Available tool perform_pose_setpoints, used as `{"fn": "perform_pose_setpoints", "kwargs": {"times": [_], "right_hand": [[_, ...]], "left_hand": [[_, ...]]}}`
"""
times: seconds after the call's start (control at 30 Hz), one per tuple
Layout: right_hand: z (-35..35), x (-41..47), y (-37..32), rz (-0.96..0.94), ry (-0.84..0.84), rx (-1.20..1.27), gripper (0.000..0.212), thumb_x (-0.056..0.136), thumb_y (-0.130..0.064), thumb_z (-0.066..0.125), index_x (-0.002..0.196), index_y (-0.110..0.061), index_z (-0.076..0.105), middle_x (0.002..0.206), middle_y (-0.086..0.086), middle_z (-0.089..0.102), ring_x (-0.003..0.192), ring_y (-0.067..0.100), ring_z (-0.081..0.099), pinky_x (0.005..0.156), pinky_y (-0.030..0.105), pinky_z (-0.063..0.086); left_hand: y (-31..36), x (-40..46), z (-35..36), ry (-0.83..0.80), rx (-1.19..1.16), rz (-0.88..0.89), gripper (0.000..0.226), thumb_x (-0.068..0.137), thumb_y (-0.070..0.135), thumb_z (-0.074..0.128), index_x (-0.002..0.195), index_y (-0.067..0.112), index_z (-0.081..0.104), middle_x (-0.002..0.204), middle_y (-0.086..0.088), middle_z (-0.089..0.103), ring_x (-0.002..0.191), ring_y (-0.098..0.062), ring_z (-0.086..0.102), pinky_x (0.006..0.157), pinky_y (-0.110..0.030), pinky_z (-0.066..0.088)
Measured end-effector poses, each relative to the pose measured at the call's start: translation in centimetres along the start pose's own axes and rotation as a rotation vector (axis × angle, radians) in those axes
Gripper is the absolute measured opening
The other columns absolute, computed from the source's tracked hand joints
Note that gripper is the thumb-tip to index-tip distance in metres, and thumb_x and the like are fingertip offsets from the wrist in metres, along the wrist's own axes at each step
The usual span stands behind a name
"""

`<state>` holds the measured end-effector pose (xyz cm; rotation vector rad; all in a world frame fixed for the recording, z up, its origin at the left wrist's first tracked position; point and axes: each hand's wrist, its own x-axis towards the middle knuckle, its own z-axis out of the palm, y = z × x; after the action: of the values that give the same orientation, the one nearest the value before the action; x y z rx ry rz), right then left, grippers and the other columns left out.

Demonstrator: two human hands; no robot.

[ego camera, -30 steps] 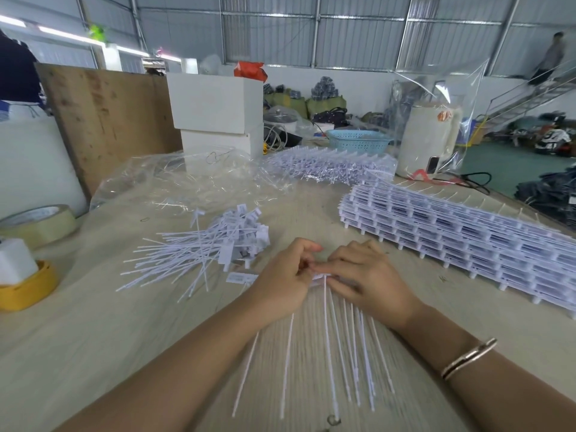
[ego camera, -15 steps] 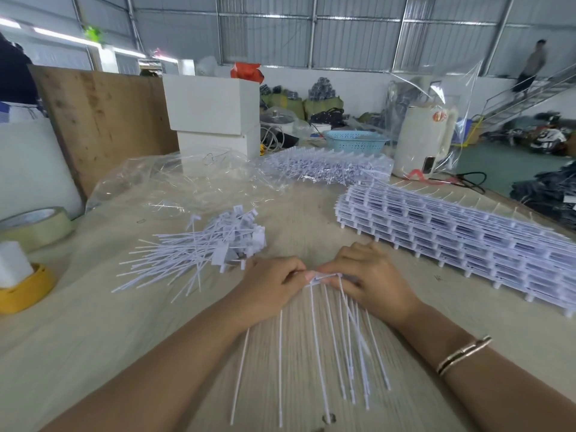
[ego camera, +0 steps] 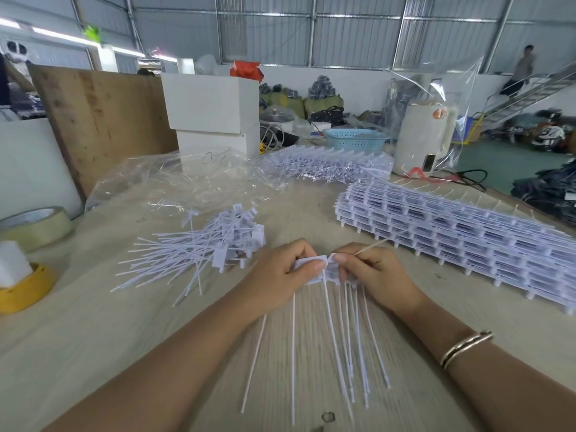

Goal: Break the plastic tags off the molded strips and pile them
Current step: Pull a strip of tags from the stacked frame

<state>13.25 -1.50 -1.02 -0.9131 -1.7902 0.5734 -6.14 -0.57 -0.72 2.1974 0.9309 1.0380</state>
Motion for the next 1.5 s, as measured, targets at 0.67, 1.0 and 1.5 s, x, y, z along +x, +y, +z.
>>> {"fn": "perform_pose_setpoints", "kwargs": {"times": [0.67, 1.0, 1.5], "right_hand": [[-1.2, -0.3, 0.6, -0.121, -0.215, -0.647, 0.053, 0.080, -0.015, 0.039, 0.130, -0.027, 0.053, 0.099, -0.009, 0.041, 0.096, 0.008, 0.037, 0.078, 0.028, 0.019], [0.2, -0.3, -0.5, -0.544, -0.069, -0.821, 0.024, 0.080, -0.018, 0.067, 0.101, -0.026, 0.074, 0.077, -0.001, 0.064, 0.064, 0.018, 0.056, 0.061, 0.038, 0.041], [0.1, -0.2, -0.5, -0.232, -0.117, -0.510, 0.023, 0.087, -0.029, 0.058, 0.095, -0.016, 0.075, 0.078, 0.000, 0.065, 0.073, 0.020, 0.055, 0.071, 0.042, 0.041]], "left_hand": [[-1.1, -0.9, -0.4, 0.040, 0.173, -0.016, 0.024, 0.091, 0.010, 0.054, 0.113, 0.018, 0.057, 0.079, 0.011, 0.056, 0.076, -0.003, 0.052, 0.070, -0.013, 0.040], [-0.2, -0.9, 0.3, 0.035, 0.070, -0.038, 0.024, 0.093, 0.011, 0.053, 0.116, 0.020, 0.055, 0.090, 0.019, 0.057, 0.087, 0.005, 0.054, 0.073, -0.004, 0.038], [-1.4, -0.6, -0.3, -0.048, 0.110, -0.101, 0.022, 0.094, 0.028, 0.052, 0.073, 0.027, 0.054, 0.061, 0.011, 0.044, 0.057, 0.002, 0.042, 0.055, -0.014, 0.032]]}}
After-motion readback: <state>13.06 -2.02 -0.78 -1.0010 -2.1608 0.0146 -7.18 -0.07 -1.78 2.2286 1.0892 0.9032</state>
